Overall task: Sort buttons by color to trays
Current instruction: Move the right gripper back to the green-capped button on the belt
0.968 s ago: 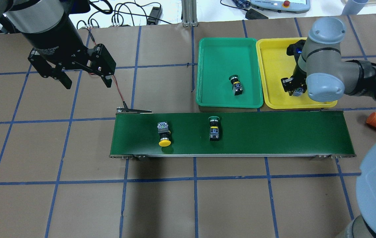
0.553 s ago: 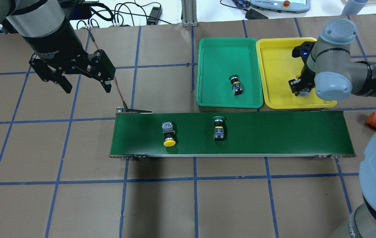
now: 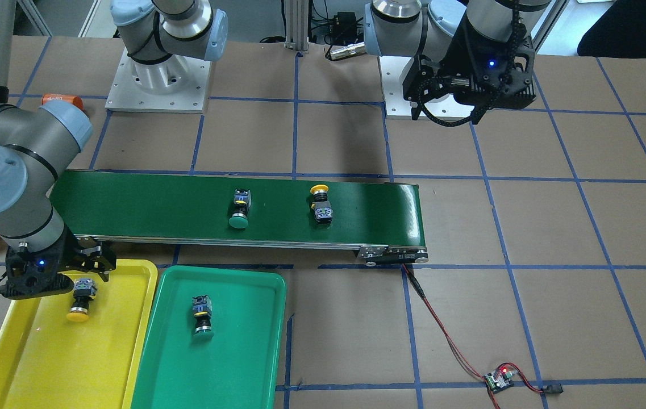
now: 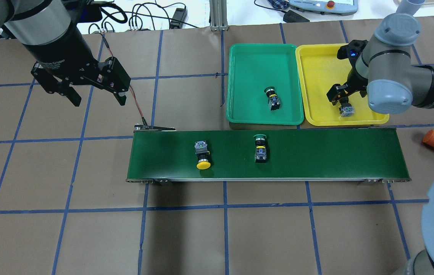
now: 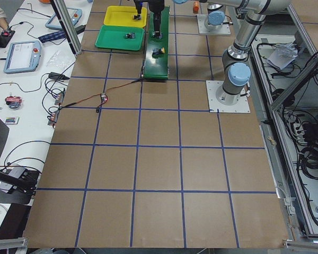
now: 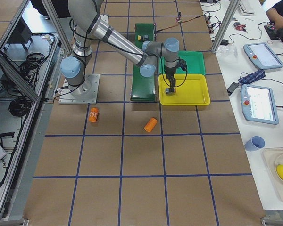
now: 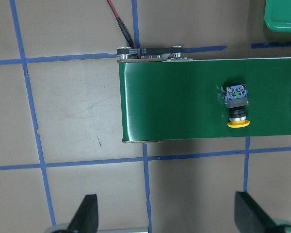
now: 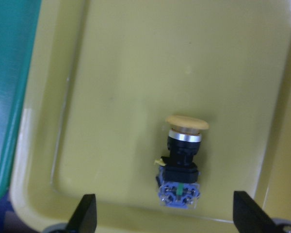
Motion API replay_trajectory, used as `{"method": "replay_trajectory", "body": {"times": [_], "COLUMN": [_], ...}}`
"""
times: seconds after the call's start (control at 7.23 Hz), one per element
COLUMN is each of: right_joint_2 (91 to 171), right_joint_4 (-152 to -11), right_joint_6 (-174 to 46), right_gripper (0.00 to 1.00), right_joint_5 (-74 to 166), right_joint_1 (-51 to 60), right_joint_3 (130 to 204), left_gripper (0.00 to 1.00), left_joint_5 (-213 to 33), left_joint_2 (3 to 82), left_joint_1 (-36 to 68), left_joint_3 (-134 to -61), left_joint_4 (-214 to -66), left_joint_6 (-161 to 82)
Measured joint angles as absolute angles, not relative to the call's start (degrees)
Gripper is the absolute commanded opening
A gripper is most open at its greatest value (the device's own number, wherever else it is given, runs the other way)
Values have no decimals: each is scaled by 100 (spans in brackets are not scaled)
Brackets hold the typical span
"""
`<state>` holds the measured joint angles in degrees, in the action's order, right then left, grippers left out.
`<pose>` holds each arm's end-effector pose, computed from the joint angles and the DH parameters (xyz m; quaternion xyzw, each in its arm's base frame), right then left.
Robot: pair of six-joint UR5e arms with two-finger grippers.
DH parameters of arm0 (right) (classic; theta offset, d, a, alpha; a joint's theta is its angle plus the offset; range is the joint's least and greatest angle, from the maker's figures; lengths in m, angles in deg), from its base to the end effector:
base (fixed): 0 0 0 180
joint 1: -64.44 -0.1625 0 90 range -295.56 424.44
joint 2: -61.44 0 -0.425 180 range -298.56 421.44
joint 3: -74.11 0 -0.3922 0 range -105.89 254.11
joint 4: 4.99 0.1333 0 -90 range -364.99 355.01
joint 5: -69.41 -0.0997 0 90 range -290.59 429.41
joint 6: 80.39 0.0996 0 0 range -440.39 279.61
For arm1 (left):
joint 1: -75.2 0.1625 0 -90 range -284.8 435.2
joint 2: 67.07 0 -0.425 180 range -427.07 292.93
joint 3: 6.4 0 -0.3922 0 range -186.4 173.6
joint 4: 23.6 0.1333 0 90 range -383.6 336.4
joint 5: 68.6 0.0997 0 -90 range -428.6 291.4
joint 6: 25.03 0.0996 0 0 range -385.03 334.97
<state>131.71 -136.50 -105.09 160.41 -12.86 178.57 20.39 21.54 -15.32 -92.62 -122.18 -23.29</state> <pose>0.0009 -0.5942 0.2561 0.1038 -0.9925 0.0577 0.0287 -0.1394 -0.4726 0.5174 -0.0194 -0.9993 -0.0297 0.0091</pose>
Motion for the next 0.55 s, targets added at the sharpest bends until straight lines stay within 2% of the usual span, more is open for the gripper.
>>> {"method": "replay_trajectory", "body": {"times": [0.55], "right_joint_2": [14549], "right_joint_4": [-11744], "right_joint_6": [-9831], "right_gripper": [100], "right_joint_5": [15355], "right_joint_1": [-1725], "right_joint_3": [17977], "left_gripper": [100], "left_joint_5": [1993], "left_joint_2": [2210], "left_joint_1": [-999], "left_joint_3": [-9413], "left_joint_4": [-11691], "left_joint_6": [-1984]}}
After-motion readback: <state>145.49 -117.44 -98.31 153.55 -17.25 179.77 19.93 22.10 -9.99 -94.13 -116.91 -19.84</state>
